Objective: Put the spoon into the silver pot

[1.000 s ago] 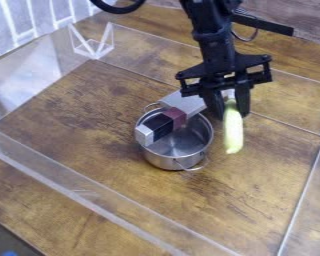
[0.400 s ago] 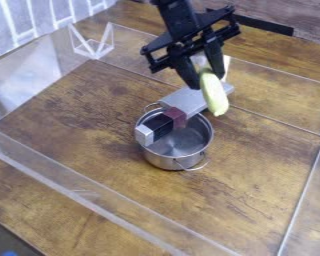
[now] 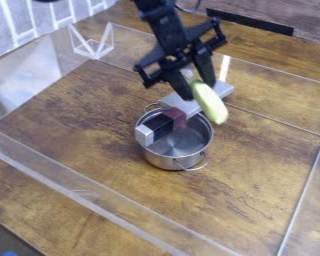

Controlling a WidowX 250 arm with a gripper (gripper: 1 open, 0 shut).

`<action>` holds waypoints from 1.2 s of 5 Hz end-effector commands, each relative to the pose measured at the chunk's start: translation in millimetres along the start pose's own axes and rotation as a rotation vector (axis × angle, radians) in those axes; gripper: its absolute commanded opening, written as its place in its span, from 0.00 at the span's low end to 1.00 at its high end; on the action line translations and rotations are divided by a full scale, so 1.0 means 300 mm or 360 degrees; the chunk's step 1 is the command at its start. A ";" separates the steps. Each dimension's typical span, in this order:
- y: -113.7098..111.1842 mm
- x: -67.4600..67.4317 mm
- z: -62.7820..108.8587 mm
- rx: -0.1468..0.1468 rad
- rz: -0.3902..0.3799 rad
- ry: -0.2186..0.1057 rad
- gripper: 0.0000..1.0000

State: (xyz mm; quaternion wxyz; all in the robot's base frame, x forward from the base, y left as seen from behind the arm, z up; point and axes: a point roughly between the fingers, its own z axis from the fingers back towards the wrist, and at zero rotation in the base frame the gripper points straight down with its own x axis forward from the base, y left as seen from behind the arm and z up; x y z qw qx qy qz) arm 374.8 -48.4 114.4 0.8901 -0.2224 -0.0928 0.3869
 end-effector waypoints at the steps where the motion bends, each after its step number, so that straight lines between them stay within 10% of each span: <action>1: -0.050 -0.039 0.035 -0.0099 0.0010 -0.0076 0.00; 3: -0.058 -0.059 0.096 -0.0130 -0.0014 -0.0001 0.00; 5: -0.001 0.038 0.144 -0.0157 0.0088 -0.0026 0.00; 6: -0.003 0.007 0.105 -0.0149 0.0121 -0.0031 0.00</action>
